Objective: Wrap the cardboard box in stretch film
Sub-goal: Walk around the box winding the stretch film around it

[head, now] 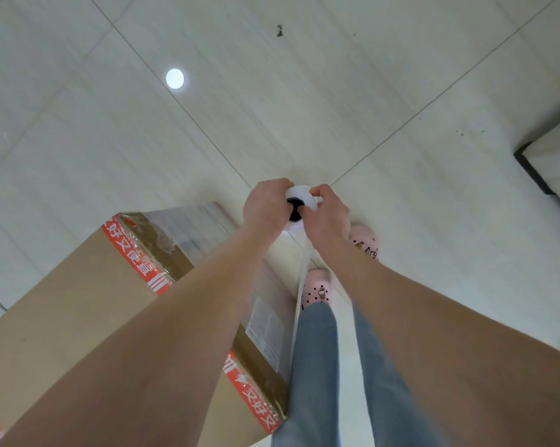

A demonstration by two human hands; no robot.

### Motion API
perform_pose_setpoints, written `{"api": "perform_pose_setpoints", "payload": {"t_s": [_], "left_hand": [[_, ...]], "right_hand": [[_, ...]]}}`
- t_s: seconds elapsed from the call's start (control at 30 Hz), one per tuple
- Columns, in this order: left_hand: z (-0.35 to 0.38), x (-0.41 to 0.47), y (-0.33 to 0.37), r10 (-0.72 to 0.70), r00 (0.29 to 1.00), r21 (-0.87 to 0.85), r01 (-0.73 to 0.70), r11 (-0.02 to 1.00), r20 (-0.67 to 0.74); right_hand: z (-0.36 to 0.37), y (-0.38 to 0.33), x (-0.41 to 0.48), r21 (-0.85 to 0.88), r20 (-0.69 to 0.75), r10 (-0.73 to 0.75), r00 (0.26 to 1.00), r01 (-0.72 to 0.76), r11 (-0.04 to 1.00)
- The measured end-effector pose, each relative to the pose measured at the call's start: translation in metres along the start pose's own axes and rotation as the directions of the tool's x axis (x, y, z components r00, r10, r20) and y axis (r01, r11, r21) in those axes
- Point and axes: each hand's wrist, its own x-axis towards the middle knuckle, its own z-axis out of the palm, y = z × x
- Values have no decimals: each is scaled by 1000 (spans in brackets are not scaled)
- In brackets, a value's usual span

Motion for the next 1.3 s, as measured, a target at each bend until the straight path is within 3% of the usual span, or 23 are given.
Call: {"api": "perform_pose_setpoints", "payload": {"t_s": [0.13, 0.4, 0.53, 0.7, 0.8, 0.93, 1.07, 1.3], "left_hand": [[-5, 5, 3, -37, 999, 59, 36, 998, 2], [-19, 10, -22, -318, 948, -248, 308, 919, 0], [-26, 13, -30, -400, 916, -329, 386, 862, 27], [-25, 16, -20, -215, 977, -104, 214, 971, -3], [-24, 22, -15, -208, 978, -70, 206, 976, -22], [-30, 29, -23, -309, 950, -232, 292, 928, -39], [-42, 32, -38, -437, 898, -453, 371, 811, -47], [-64, 38, -64, -529, 843, -517, 410, 751, -100]], "right_hand": [[-2, -6, 3, -45, 25, -29, 999, 30, 999], [-2, -31, 15, -258, 221, -191, 956, 246, 934], [-1, -42, 23, -344, 269, -38, 962, 133, 930], [2, -47, 27, -388, 259, -29, 966, 131, 912], [2, -49, 29, -398, 234, -83, 969, 174, 901], [6, -61, 36, -376, 243, -194, 950, 276, 884], [16, -81, 42, -306, 288, -200, 937, 288, 907], [50, -105, 43, -247, 370, -201, 907, 305, 920]]}}
